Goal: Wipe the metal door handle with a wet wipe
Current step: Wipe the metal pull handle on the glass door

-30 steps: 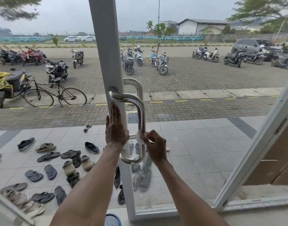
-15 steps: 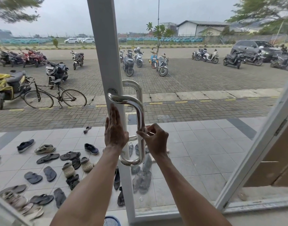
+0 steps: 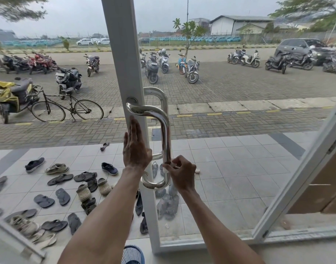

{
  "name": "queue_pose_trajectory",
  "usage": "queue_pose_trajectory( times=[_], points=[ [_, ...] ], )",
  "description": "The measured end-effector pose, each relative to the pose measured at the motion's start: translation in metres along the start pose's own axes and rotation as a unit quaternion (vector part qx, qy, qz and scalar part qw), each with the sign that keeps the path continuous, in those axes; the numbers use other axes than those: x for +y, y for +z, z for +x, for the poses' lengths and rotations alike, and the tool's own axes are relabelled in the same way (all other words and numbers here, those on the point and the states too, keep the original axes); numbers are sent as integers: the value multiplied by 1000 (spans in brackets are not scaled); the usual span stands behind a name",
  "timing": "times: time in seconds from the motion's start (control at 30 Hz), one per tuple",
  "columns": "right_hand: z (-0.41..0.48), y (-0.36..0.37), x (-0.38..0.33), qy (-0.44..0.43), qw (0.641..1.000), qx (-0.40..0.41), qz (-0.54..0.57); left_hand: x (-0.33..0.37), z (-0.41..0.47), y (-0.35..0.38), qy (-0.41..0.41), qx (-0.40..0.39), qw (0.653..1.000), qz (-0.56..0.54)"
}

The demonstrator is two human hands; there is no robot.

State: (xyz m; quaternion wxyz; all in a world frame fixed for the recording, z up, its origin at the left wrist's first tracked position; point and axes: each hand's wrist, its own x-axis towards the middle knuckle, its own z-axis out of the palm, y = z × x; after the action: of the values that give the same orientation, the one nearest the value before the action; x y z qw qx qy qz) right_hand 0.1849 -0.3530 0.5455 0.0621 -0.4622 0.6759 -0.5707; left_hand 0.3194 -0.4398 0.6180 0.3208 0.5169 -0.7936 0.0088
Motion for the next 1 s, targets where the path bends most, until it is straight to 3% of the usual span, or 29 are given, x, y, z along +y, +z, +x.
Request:
queue_pose_trajectory(
  times=[0.23,0.5,0.67,0.83,1.0],
  points=[
    [10,-11,-21,-60,997,27,41,0,1,6,-6,15,1000,8],
    [-22,12,34,2,999,-22,-38,-8,2,14,16,51,999,-3],
    [-43,31,58,84,996,-25,-19,-10,5,19,19,62,998,-5],
    [-61,55,61,210,976,27,50,-12,6,21,22,68,997,1],
    [-76,90,37,410,880,118,211,-9,4,21,15,66,998,1]
  ],
)
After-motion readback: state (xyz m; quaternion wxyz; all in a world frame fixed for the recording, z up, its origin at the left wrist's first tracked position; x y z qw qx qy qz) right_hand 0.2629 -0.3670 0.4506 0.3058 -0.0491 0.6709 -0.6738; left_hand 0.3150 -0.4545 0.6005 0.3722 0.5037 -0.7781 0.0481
